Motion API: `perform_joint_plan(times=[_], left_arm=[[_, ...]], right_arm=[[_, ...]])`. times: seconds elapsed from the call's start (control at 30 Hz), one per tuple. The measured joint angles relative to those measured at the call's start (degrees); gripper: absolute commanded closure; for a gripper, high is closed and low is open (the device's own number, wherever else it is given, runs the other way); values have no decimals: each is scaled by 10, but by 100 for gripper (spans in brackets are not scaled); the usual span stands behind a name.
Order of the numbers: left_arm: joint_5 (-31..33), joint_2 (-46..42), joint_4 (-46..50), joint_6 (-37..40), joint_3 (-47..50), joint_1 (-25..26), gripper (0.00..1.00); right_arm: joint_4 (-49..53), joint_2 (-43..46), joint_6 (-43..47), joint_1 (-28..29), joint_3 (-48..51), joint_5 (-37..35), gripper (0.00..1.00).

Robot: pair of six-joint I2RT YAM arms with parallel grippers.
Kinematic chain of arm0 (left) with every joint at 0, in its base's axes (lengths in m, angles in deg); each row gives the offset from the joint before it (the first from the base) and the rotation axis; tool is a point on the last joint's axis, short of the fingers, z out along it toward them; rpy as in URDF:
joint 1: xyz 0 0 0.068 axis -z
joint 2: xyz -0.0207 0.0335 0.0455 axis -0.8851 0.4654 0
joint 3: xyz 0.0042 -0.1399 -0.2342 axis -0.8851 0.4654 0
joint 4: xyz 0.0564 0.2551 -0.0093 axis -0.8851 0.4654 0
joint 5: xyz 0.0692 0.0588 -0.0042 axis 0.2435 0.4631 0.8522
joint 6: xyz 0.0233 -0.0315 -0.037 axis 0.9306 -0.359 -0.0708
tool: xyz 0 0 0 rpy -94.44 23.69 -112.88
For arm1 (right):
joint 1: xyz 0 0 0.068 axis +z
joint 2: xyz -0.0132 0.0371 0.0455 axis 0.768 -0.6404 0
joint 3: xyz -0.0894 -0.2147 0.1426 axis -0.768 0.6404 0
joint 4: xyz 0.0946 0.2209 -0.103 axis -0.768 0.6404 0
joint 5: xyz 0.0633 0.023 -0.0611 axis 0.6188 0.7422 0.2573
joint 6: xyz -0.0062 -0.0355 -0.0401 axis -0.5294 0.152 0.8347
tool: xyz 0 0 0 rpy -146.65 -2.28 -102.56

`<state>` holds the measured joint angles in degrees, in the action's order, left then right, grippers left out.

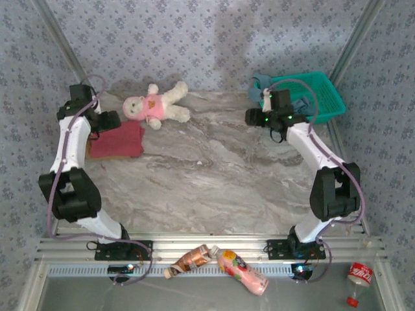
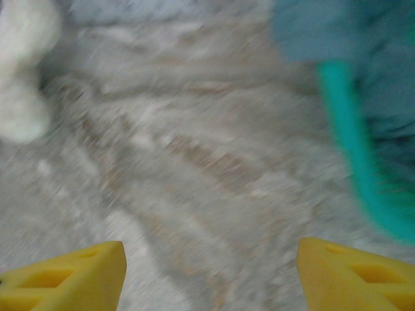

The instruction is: Fold and stack the tank tops

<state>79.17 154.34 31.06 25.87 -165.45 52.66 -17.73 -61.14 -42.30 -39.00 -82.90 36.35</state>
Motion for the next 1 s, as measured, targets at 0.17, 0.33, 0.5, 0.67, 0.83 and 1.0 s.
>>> perform_joint_plan(times=[0.17,0.33,0.5,0.67,0.83,1.0], left_arm=[[-99,-54,-59,-61,78,68,14],[-150,-53,-132,-127,141,157,14],[-184,-27,-212,-195,159,241,14],[-198,9,-265,-241,159,295,13],[-212,32,-299,-275,159,315,13],[-221,38,-308,-290,153,321,12]], right_arm=[[23,-76,5,-68,-95,-52,22],[71,-196,-27,-107,-215,-106,21],[140,-288,-72,-124,-311,-159,20],[194,-374,-105,-132,-420,-209,20],[228,-447,-134,-145,-509,-219,20],[262,-503,-165,-149,-577,-217,25]])
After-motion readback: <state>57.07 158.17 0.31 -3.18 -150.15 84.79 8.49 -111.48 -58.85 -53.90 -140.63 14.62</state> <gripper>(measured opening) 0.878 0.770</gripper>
